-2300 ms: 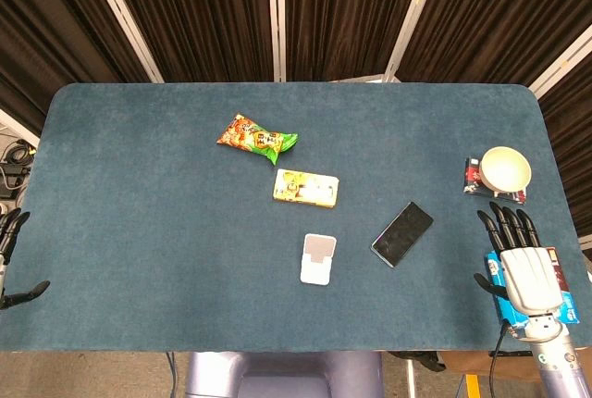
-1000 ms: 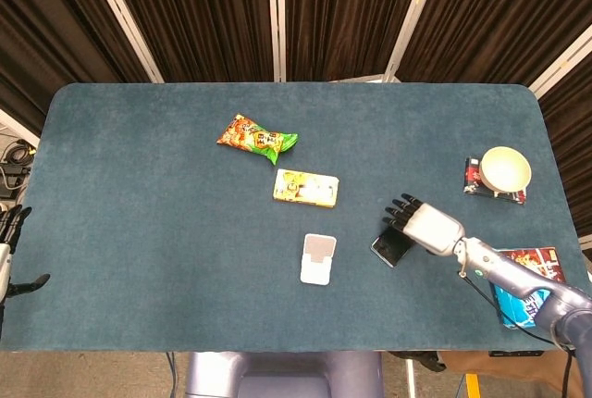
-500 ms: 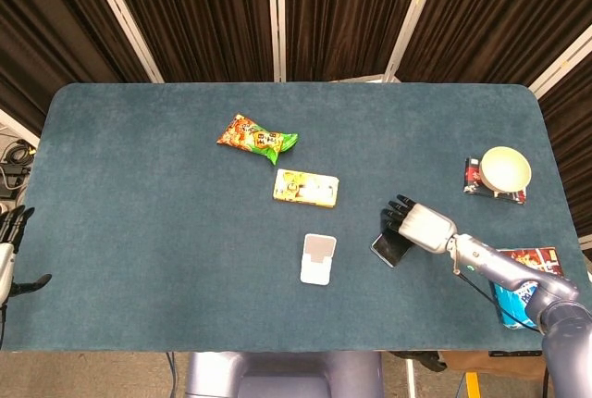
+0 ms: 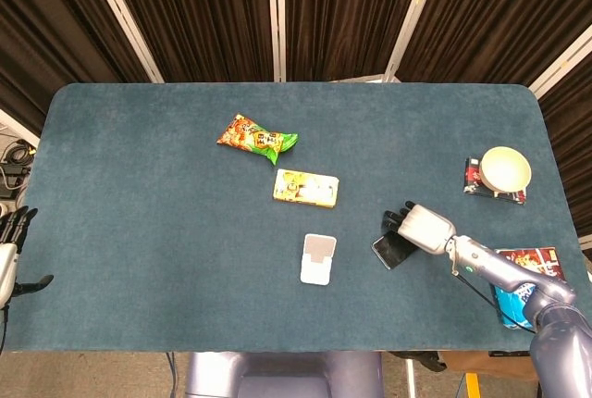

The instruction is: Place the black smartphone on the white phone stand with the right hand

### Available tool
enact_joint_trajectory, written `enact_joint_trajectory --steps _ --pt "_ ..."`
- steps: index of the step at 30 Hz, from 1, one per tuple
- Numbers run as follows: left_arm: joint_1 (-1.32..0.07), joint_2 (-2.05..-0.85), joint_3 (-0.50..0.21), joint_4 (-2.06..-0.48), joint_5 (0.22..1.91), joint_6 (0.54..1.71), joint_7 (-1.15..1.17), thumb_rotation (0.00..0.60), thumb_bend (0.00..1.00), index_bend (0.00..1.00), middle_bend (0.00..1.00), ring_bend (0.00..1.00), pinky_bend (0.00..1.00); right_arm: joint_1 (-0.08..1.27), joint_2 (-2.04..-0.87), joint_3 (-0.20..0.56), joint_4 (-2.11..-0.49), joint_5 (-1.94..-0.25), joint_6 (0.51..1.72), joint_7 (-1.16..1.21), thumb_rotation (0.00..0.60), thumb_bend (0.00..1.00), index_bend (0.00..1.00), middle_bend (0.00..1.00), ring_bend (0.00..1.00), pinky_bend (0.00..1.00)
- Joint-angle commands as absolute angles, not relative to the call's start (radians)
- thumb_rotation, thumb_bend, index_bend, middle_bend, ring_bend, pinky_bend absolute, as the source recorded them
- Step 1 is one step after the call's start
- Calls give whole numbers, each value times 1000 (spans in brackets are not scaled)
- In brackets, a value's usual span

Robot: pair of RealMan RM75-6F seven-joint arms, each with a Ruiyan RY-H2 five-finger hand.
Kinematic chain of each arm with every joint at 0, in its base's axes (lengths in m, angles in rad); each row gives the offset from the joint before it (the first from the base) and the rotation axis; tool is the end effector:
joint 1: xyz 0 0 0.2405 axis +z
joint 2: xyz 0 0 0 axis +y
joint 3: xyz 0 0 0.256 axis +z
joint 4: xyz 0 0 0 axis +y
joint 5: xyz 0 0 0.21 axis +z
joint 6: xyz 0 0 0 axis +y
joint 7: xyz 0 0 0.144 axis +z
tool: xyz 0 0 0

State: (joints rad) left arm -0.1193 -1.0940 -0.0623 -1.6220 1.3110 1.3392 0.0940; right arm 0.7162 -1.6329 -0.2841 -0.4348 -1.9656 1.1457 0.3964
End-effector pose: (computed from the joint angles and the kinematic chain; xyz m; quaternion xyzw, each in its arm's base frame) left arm -0.3361 0.1918 0.1594 -0.5860 -0.4282 -0.2993 0.6195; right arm -0.3049 -0.3603 0.0243 0.9225 -0.0955 0.1967 0.3181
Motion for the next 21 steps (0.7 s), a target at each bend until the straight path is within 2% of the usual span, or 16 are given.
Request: enact_joint_trajectory --steps 1,12,21 --pt "-120 -1094 -61 -1622 1312 1337 93 600 0 0 0 0 0 700 -1637 -282 -410 -1957 1189 411 600 561 660 576 457 379" --pt "-111 -1080 -47 -1640 1355 1361 72 600 0 0 0 0 0 648 -1604 -250 -383 -1916 1355 352 600 561 658 576 461 386" --pt "-107 -1066 -40 -1649 1382 1374 46 600 0 0 0 0 0 645 -1521 -203 -475 -1922 1565 34 600 562 659 582 474 399"
